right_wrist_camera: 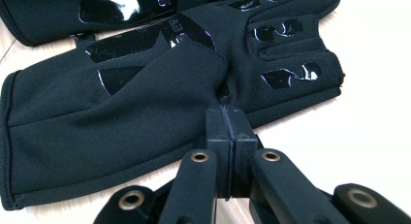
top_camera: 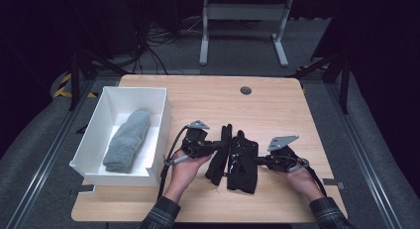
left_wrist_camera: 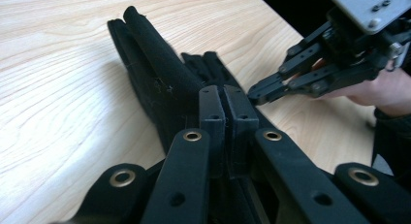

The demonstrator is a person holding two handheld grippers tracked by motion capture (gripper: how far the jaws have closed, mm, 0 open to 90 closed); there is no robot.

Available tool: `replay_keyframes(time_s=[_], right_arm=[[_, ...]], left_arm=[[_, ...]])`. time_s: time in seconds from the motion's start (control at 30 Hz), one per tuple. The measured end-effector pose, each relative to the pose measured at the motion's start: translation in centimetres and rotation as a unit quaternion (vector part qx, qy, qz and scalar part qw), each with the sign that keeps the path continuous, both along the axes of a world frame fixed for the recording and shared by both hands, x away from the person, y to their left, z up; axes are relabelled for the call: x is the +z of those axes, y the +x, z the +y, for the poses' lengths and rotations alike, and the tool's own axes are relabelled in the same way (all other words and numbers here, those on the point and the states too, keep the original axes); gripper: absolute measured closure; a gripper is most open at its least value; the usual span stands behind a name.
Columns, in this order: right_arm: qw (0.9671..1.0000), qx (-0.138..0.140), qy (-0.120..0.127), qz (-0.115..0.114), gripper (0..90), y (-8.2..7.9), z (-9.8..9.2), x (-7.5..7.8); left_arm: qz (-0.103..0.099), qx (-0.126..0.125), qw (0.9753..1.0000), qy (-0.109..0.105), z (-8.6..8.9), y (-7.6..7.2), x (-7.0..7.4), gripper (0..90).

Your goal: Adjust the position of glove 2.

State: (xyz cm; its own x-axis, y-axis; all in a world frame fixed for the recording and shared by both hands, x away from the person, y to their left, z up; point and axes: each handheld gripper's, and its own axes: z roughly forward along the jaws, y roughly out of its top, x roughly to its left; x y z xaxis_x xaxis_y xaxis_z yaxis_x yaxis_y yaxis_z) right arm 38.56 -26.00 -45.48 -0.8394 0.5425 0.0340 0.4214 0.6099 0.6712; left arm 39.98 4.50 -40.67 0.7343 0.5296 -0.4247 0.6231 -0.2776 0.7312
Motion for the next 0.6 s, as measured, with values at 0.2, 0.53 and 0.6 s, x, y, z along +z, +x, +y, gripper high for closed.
replay_keyframes(time_s=[0.2,0.53,0.6], right_arm=[[0.9999,0.013,0.000,0.004,90.0,-0.1,1.2,-0.1],[0.9997,0.021,0.009,0.007,90.0,-0.3,3.2,-0.3],[0.9997,0.022,0.009,0.006,90.0,-0.3,3.3,-0.4]], left_arm=[[-0.003,-0.014,0.9999,-0.004,-0.6,-0.1,0.2,88.2],[-0.002,-0.033,0.9994,0.007,-1.7,-0.5,-0.2,88.2],[0.000,-0.032,0.9995,0.006,-1.9,-0.5,-0.3,88.2]])
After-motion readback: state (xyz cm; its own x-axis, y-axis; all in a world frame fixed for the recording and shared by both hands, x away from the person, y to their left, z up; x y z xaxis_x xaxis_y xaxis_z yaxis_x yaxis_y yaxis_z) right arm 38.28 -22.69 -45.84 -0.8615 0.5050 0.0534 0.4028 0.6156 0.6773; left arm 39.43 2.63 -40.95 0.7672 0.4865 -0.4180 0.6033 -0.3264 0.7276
